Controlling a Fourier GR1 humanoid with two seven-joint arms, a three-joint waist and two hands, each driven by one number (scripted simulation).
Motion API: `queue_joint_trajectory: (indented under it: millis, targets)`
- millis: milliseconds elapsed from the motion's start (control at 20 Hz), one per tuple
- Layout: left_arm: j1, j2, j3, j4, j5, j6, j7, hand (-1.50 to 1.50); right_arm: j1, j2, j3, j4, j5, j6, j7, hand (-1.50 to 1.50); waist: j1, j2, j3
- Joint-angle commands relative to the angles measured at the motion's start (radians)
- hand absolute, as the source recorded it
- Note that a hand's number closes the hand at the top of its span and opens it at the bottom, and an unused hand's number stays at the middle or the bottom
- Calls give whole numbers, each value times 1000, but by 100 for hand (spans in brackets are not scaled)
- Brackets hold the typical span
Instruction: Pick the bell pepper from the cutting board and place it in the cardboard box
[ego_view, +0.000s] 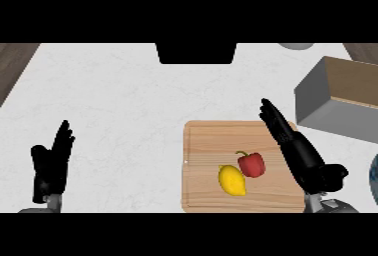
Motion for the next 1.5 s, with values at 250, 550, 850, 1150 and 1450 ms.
queue_joint_trajectory:
  millis: [250,550,850,1150,1450]
  targets:
    - [-177,33,-186,-152,-65,-205,-63,0,145,24,58,43,361,-290,-87,-150,-66,-14,4]
    - [-166,2,-202,-146,-37,-223,-57,0,173,-219,29,103,812,-450,-154,-150,-94,-18,-4]
    - [-185,9,-208,-150,-22,-261,-36,0,321,-177,141,-28,1257,-608,2,-150,-72,-18,-4]
    - [-192,7,-223,-159,-34,-278,-36,0,510,-70,260,-301,1579,-340,276,-150,-45,-9,-3]
    - [-216,-8,-232,-170,-29,-298,10,0,606,27,465,-482,1719,23,435,-150,-12,-2,1]
